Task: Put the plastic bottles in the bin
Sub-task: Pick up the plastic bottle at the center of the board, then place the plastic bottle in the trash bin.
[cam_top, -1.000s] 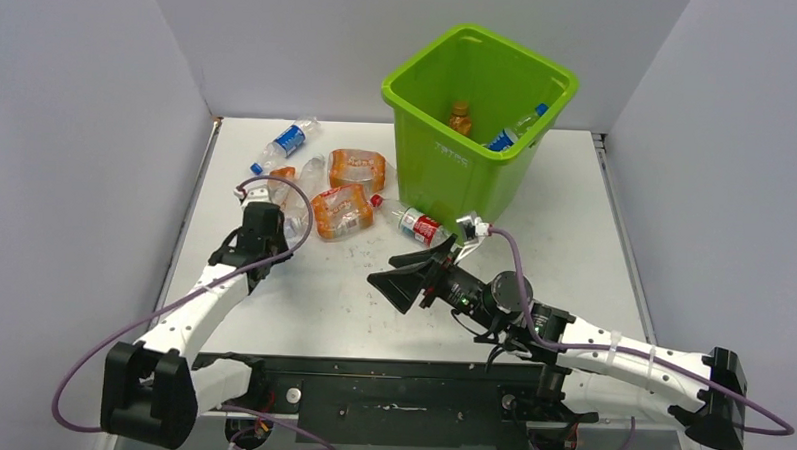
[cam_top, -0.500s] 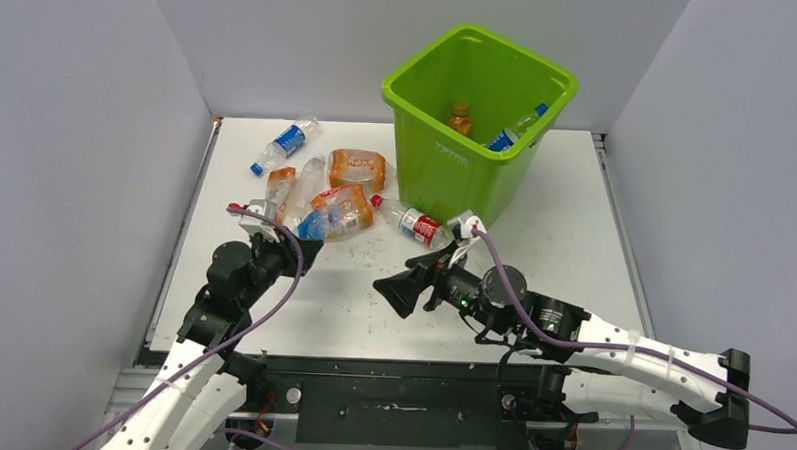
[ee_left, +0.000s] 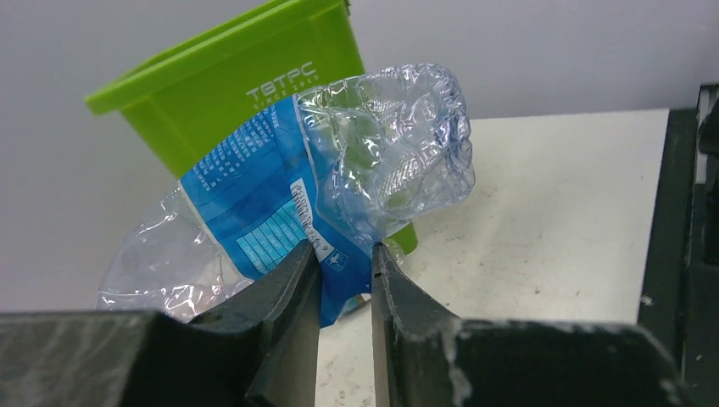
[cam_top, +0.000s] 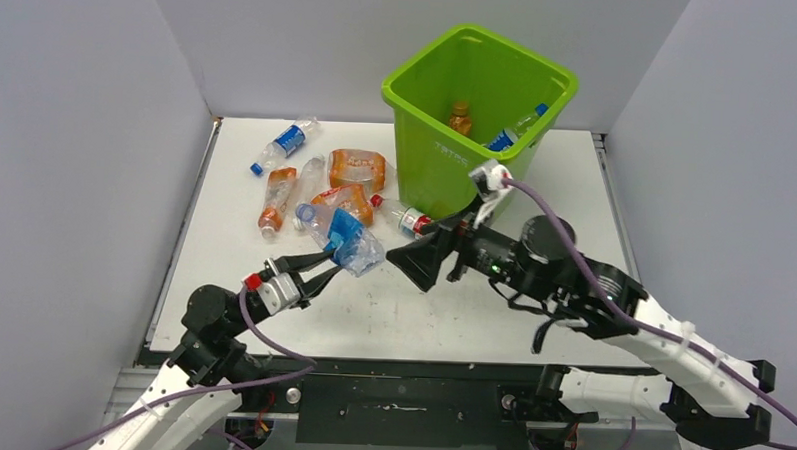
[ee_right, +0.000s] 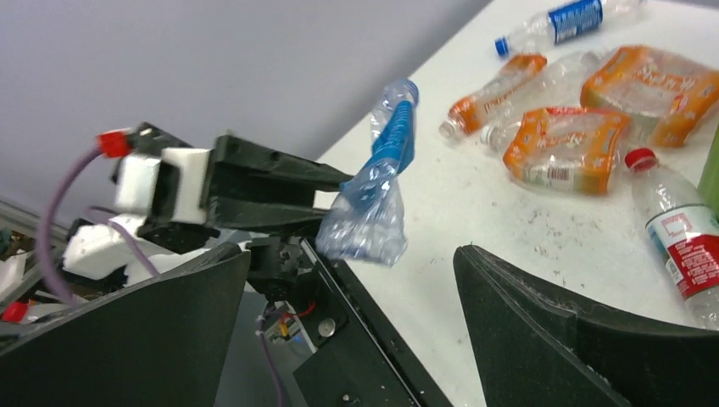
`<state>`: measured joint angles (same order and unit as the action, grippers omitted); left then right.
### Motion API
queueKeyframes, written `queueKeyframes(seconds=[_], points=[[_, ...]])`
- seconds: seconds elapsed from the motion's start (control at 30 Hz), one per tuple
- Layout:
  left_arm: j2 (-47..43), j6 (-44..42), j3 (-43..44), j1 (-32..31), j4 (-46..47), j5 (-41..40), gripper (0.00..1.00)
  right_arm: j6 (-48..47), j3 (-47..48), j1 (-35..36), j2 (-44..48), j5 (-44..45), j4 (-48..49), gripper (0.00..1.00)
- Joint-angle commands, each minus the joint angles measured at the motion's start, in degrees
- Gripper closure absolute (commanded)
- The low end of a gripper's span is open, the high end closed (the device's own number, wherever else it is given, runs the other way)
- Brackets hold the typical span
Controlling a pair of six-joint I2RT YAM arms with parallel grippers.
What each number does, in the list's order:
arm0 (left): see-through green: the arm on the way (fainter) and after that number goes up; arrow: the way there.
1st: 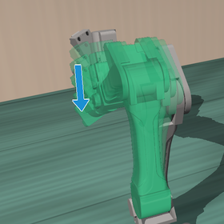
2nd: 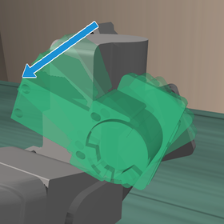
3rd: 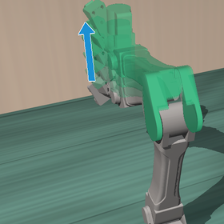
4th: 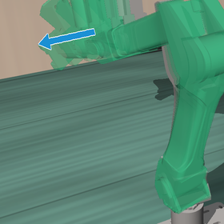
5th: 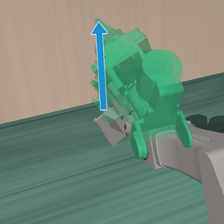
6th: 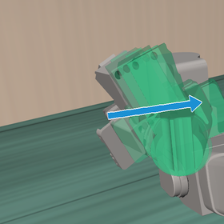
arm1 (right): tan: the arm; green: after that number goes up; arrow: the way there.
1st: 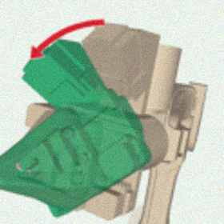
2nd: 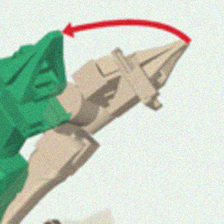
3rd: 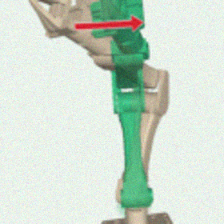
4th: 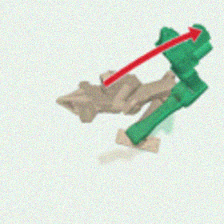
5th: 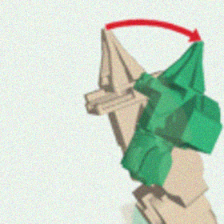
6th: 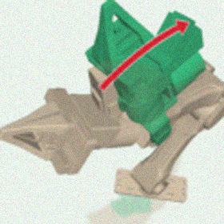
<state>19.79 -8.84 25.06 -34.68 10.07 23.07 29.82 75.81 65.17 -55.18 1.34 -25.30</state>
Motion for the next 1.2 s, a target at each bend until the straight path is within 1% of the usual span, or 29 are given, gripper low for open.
queueKeyframes(seconds=[0.0, 0.13, 0.23, 0.37, 0.47, 0.5, 0.53, 0.6, 0.67, 0.7, 0.73, 0.8, 0.83, 0.87, 0.9, 0.93, 1.03, 1.17], points=[[2.16, -20.63, -0.78, -4.90, 7.30, 1.99, 1.00, 3.83, 1.13, -7.16, -6.86, -14.72, -0.16, 0.05], [2.20, -26.99, -1.94, -7.30, 9.89, 0.62, 1.00, 3.25, 3.44, -10.60, -11.01, -18.30, 0.61, 0.05], [0.67, -28.24, -2.99, -8.19, 11.01, -0.70, 1.00, 3.11, 4.29, -12.53, -14.16, -21.09, 1.08, 0.05], [-1.01, -28.67, -3.61, -8.34, 9.84, -1.25, 1.00, 4.13, 4.26, -13.27, -17.19, -23.57, 3.33, 0.05], [-1.52, -28.88, -3.90, -8.44, 9.34, -1.66, 1.00, 5.48, 4.01, -13.39, -18.68, -25.86, 5.87, 0.02], [-1.57, -28.75, -4.08, -8.45, 9.69, -1.77, 1.00, 6.23, 3.84, -13.34, -19.12, -26.76, 6.72, 0.05], [-1.55, -28.42, -4.25, -8.41, 10.09, -1.87, 1.00, 6.76, 3.41, -13.39, -19.57, -27.83, 7.54, 0.12], [-1.47, -27.87, -4.32, -8.47, 10.54, -1.95, 1.00, 8.09, 2.17, -13.32, -20.05, -29.67, 9.69, 0.32], [-1.29, -27.02, -4.23, -8.46, 11.01, -2.04, 1.00, 8.90, 1.29, -13.32, -20.22, -30.88, 11.37, 0.56], [-1.24, -26.12, -4.23, -8.44, 11.56, -2.25, 0.95, 9.05, 0.98, -13.33, -19.98, -30.85, 11.88, 0.65], [-1.20, -24.91, -4.23, -8.44, 12.21, -2.55, 0.83, 9.02, 0.60, -13.38, -19.63, -30.55, 12.47, 0.73], [-1.34, -21.06, -3.96, -8.40, 13.43, -3.51, 0.55, 8.33, -0.28, -13.48, -18.15, -29.33, 13.97, 0.89], [-1.41, -18.72, -3.44, -8.39, 13.34, -4.13, 0.42, 7.61, -0.79, -13.49, -16.96, -28.43, 15.08, 0.94], [-1.56, -15.25, -2.67, -8.45, 13.09, -4.82, 0.12, 6.42, -1.31, -13.55, -15.60, -27.27, 16.48, 0.95], [-1.71, -11.12, -1.81, -8.44, 12.64, -5.67, 0.02, 4.92, -1.85, -13.49, -14.06, -25.55, 17.31, 0.95], [-1.79, -6.16, -0.64, -8.47, 11.86, -6.69, 0.04, 3.52, -2.89, -13.43, -12.42, -24.35, 18.69, 0.95], [-1.37, 13.52, 2.46, -8.44, 11.07, -9.34, 0.04, 0.58, -9.18, -13.41, -5.87, -20.78, 27.50, 0.95], [3.83, 37.81, 3.24, -8.36, 18.03, -8.31, 0.04, -1.06, -19.03, -13.32, 1.84, -18.43, 40.27, 0.95]])
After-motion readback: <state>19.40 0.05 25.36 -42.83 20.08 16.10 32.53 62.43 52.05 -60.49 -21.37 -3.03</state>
